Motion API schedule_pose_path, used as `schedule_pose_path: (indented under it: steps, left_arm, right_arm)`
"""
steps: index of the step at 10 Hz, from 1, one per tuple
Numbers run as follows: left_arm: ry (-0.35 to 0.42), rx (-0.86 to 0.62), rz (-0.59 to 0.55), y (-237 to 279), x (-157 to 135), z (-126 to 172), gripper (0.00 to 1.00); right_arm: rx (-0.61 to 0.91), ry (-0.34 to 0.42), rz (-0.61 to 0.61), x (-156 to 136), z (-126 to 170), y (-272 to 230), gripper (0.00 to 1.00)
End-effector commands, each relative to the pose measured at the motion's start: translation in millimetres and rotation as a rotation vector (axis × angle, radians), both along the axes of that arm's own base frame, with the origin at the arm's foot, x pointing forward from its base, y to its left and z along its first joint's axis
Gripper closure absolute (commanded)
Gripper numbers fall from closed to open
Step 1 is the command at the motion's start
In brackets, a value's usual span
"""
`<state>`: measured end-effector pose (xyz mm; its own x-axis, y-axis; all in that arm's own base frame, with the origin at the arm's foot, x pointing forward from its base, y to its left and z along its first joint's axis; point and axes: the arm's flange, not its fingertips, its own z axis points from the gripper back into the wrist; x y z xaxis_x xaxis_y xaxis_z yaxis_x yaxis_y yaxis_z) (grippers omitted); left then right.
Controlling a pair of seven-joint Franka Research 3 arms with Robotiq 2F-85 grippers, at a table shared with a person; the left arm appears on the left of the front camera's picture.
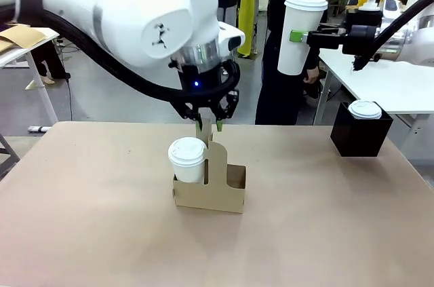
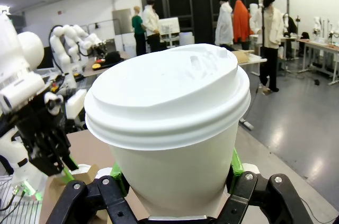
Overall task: Pour a drink into a cup and package it in a carrier.
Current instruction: Insert the held 600 ml Paper Cup into the Cup Carrier.
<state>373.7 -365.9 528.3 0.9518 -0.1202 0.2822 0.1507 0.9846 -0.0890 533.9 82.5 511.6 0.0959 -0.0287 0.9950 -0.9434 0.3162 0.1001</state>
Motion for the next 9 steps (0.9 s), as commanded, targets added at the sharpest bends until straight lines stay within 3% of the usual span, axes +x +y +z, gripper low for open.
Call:
schedule_pose_path:
  steps: [1,3,5,8,9]
  left_arm:
    - [-0.022,-0.051,-0.122,35,-14,26,0.14]
    - [-0.061,-0.087,-0.284,73,-22,52,0.0]
    - [-0.124,-0.071,-0.445,134,-34,58,0.0]
    - [-0.23,-0.101,-0.587,225,-36,32,0.0]
    - [-0.254,-0.093,-0.547,237,-34,17,0.0]
  right_arm:
    - [0.017,-0.037,0.14,1,-15,7,0.2]
    - [0.028,-0.068,0.233,-5,-39,35,0.2]
    - [0.01,-0.049,0.327,-19,-64,89,0.2]
    - [-0.045,0.025,0.432,-33,-96,131,0.2]
    - [-0.064,0.061,0.412,-34,-101,130,0.2]
